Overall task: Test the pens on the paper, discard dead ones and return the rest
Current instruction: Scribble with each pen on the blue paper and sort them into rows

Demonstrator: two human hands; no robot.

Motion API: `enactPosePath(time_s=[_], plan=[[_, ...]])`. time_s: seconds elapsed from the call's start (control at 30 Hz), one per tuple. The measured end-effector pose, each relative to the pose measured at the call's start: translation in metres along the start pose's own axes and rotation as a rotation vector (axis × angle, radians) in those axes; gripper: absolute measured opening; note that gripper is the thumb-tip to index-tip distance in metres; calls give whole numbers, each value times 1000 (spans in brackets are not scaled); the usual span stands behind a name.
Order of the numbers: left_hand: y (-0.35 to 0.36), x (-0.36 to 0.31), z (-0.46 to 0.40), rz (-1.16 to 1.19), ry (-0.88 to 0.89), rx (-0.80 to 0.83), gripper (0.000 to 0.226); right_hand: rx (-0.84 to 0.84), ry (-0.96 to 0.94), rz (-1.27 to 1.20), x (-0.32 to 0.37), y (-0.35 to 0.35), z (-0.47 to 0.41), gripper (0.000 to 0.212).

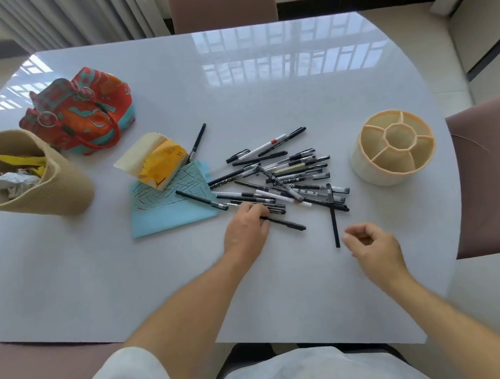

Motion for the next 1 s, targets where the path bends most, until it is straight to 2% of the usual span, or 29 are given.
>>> enactPosePath(time_s=[0.1, 0.2, 0.33, 0.5, 0.63, 0.8, 1.0], plan=[[-26, 17, -2, 19, 7, -126, 22, 99, -108, 125, 15, 28, 12, 8], [-58, 60, -5, -57, -102, -224, 30, 178, -203, 228, 30, 54, 18, 6], [-83, 124, -8, -261, -261, -100, 45, 254, -290, 299, 46, 86, 24, 5], [-88, 151, 10, -354, -162, -24, 37, 303, -365, 361, 64, 125, 27, 8], [-85, 155, 37, -347, -106, -24, 28, 292, -438, 405, 81, 158, 28, 12], [-80, 158, 77, -279, -89, 1, 25, 286, -619, 515, 110, 210, 31, 21], [-75, 168, 118, -252, -106, 2, 32, 424, -578, 893, 104, 254, 31, 25]])
Point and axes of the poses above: each hand's wrist, its own z-axis away from the middle knuckle, its own y-axis out of the palm, x = y × z, the point moved 4 cm from there along -z, towards the middle knuckle, and after that the axes turned 5 degrees about -y, right-handed, at the moved point
